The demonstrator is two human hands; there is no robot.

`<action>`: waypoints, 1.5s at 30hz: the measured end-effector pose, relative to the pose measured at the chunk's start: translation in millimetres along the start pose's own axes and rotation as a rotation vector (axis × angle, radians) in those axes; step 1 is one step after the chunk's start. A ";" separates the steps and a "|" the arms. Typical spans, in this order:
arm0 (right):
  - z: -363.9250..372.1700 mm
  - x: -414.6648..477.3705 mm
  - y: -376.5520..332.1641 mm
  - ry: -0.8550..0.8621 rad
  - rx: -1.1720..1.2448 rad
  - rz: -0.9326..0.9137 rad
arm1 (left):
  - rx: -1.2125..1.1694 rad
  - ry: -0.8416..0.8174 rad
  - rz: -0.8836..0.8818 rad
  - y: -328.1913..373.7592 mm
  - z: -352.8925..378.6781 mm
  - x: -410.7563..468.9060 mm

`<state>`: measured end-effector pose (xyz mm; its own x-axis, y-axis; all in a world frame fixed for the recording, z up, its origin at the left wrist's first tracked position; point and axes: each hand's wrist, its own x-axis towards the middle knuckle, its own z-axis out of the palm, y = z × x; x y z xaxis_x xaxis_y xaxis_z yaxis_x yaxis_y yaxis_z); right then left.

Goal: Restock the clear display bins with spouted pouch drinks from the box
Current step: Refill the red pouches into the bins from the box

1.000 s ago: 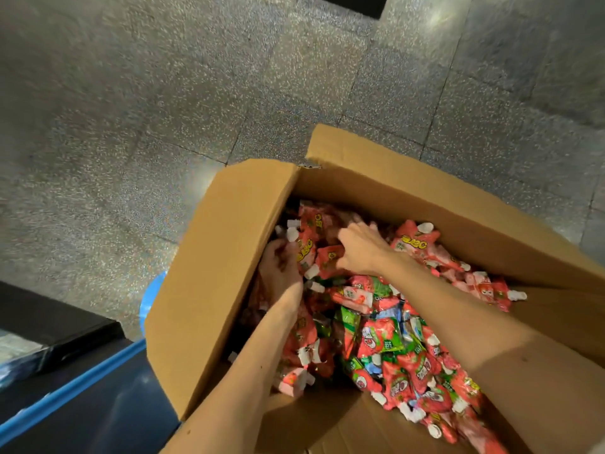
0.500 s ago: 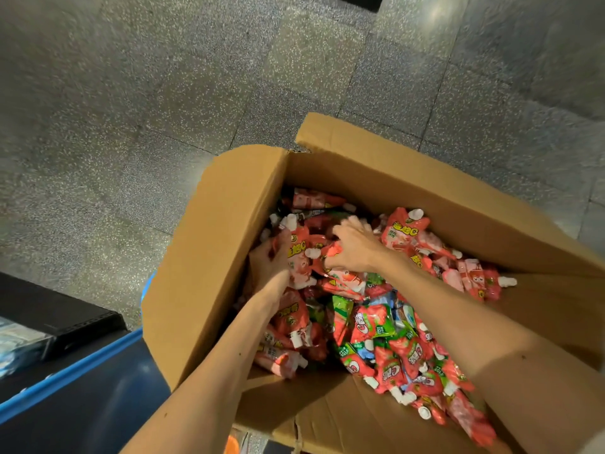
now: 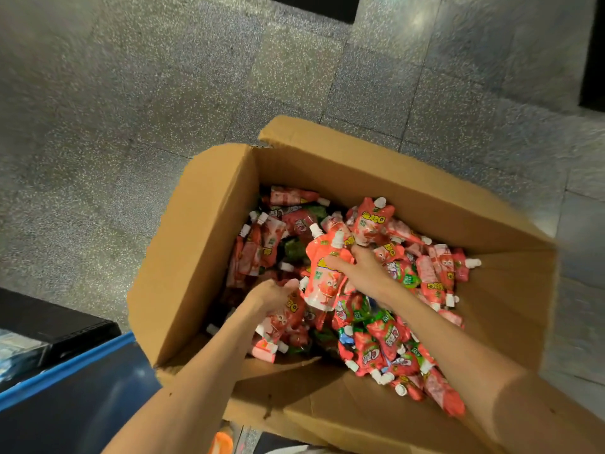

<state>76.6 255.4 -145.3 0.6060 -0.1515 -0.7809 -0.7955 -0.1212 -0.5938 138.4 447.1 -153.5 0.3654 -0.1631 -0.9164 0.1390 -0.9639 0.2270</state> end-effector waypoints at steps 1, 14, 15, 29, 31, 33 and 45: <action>1.3 -4.9 1.6 0.001 0.059 0.015 | 0.016 0.024 -0.020 0.4 2.9 1.3; -12.5 -80.3 -26.8 -0.076 0.578 -0.028 | -0.553 0.340 0.089 1.1 6.4 -61.5; -14.4 -90.2 -32.5 -0.079 0.599 -0.049 | -0.600 0.334 0.126 2.7 3.6 -73.3; -12.1 -254.1 -103.2 -0.439 0.390 -0.363 | -1.433 0.777 0.506 12.0 55.5 -322.0; 10.8 -288.7 -114.2 -0.512 0.308 -0.448 | -1.533 0.848 0.495 -0.2 69.8 -361.9; 33.2 -316.6 -122.7 -0.556 0.241 -0.535 | -1.585 0.902 0.510 -15.5 80.1 -399.9; 232.5 -541.8 -68.2 -0.948 -0.051 -0.771 | -1.928 1.315 0.577 -175.3 248.6 -622.3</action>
<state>-198.5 573.8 273.2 0.6581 0.7495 -0.0720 -0.2150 0.0955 -0.9719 -342.2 665.3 295.0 0.7018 0.6663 -0.2520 -0.0825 0.4274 0.9003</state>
